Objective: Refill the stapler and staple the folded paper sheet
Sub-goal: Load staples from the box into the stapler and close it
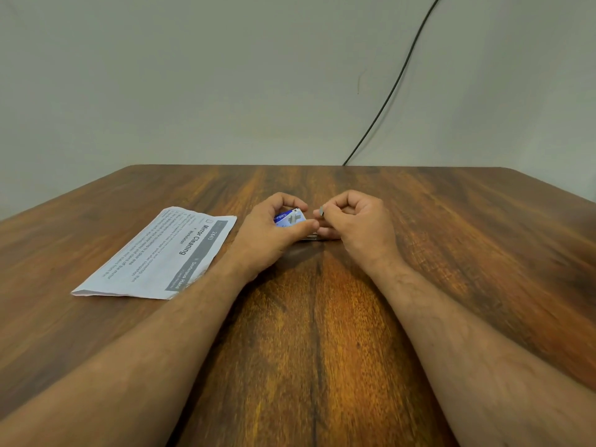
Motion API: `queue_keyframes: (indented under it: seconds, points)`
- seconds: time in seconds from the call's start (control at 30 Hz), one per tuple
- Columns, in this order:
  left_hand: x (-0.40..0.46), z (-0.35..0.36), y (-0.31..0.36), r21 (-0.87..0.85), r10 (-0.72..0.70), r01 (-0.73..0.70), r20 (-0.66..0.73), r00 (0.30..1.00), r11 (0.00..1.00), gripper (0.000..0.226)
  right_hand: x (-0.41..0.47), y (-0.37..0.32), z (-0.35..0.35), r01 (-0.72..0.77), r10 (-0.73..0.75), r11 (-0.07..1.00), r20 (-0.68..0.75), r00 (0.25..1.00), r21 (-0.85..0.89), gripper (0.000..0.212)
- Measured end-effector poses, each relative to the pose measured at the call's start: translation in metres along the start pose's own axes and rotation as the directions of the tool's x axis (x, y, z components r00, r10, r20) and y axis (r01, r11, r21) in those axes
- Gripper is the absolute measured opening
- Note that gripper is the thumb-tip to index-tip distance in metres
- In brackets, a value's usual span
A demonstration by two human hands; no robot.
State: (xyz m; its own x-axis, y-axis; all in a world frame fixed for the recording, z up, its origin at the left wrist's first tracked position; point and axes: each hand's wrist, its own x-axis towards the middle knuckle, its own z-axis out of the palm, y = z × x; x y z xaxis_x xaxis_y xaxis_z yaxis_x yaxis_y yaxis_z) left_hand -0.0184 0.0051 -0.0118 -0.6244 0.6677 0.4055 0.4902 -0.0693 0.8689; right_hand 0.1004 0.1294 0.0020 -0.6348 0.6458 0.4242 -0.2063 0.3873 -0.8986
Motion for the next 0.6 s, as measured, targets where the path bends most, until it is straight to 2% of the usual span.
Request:
queue_keyframes:
  seconds: [0.13,0.27,0.37,0.47,0.6]
  points:
    - [-0.001,-0.001,0.001,0.035,0.043,-0.04,-0.063,0.997,0.999,0.022,0.004,0.0,-0.001,-0.086,0.087,0.995,-0.019,0.996,0.057,0.013]
    - [-0.004,-0.001,0.006,0.115,0.071,-0.057,-0.123,0.99,0.992,0.022,0.004,0.003,-0.002,-0.138,0.138,0.99,-0.005,0.99,-0.016,0.014]
    - [-0.006,-0.002,0.011,0.169,0.071,-0.048,-0.137,0.988,0.984,0.032,0.005,0.005,0.0,-0.174,0.175,0.984,0.003,0.985,-0.041,0.01]
    - [-0.005,-0.002,0.013,0.163,0.031,-0.01,-0.123,0.992,0.987,0.044,0.003,0.003,0.001,-0.146,0.149,0.986,0.036,0.988,-0.076,0.005]
    - [-0.001,0.0,0.006,0.133,0.036,-0.015,-0.155,0.987,0.991,0.046,0.0,0.002,0.001,-0.095,0.107,0.988,0.098,0.989,-0.119,0.008]
